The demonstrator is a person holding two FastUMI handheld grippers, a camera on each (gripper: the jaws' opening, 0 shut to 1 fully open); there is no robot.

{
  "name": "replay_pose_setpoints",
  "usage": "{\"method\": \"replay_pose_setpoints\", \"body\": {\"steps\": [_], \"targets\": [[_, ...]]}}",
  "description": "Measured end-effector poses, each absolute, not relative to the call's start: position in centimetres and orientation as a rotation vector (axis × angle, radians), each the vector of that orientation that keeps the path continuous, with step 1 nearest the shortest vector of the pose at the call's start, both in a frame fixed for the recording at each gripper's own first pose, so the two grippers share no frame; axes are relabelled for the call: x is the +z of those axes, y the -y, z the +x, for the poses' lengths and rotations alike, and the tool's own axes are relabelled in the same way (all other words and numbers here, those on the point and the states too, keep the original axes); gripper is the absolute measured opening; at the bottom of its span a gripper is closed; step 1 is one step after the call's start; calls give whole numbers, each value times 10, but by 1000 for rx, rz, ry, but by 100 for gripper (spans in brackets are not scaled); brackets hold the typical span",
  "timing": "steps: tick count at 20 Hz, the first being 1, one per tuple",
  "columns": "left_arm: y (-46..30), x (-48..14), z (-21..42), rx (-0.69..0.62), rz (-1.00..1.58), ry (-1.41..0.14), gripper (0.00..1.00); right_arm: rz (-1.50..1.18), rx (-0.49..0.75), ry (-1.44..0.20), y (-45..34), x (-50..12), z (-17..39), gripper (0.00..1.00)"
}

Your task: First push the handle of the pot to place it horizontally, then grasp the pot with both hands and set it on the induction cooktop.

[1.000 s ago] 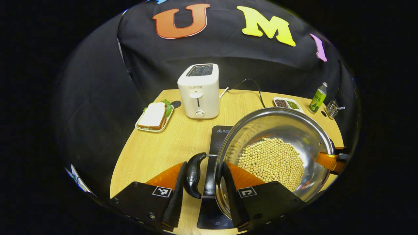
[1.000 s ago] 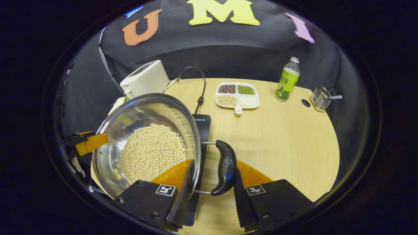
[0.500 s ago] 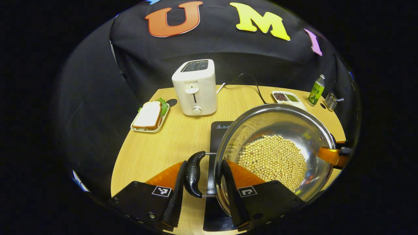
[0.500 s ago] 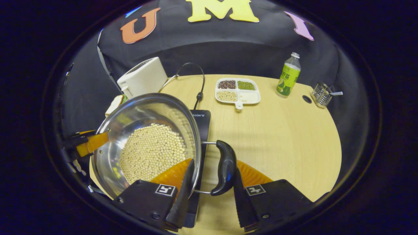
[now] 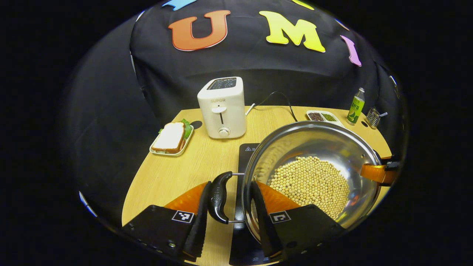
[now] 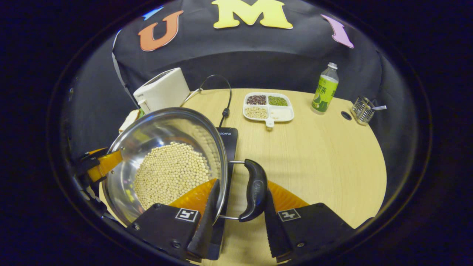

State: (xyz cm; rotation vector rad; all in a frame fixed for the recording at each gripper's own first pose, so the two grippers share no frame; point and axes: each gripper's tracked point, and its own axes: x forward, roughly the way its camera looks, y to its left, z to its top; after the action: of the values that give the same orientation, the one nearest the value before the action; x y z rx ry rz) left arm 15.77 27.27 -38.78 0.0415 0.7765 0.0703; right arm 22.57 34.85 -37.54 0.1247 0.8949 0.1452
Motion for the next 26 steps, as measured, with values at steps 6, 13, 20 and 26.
{"method": "replay_pose_setpoints", "body": {"steps": [6, 13, 20, 26], "targets": [[-272, -387, 158, 70, 39, -768, 59, 120, 143, -897, -348, -376, 225, 63], [-272, -384, 158, 77, 39, -755, 70, 154, 131, -859, -343, -372, 227, 73], [-263, -319, 158, 117, 128, -514, 96, 59, 198, -654, -317, -325, 222, 86], [-204, -286, 131, 56, 85, -458, 96, 71, 191, -566, -290, -283, 199, 90]]}}
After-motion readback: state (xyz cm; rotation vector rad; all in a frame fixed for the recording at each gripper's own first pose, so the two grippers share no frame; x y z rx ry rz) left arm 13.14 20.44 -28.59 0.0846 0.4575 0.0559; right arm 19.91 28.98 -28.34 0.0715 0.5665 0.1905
